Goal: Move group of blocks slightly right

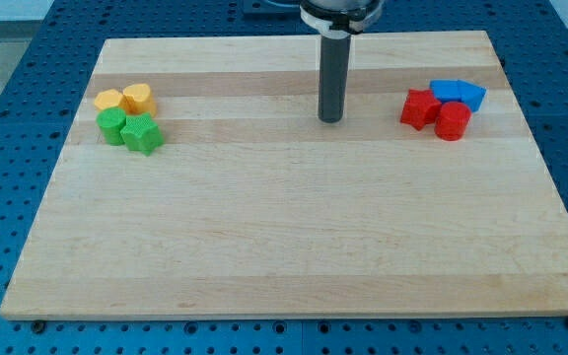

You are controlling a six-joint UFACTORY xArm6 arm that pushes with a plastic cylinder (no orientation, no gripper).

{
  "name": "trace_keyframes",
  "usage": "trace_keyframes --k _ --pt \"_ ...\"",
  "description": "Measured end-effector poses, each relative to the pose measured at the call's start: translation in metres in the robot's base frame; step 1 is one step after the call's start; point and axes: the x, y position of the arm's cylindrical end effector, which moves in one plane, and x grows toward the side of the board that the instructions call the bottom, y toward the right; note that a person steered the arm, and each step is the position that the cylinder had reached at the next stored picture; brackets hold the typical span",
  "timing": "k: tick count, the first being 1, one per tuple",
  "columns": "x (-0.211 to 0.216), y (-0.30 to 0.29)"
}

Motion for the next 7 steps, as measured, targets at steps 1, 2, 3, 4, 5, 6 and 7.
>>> trace_keyframes --k 1,2,3,4,5,6,7 --pt "-0.001 0.000" --pt "-0.001 0.000" --pt "-0.001 -0.028" --pt "0.028 -0.071" --pt "0.120 -0.122" --pt "0.163 -0.198" --pt "0.175 -0.275"
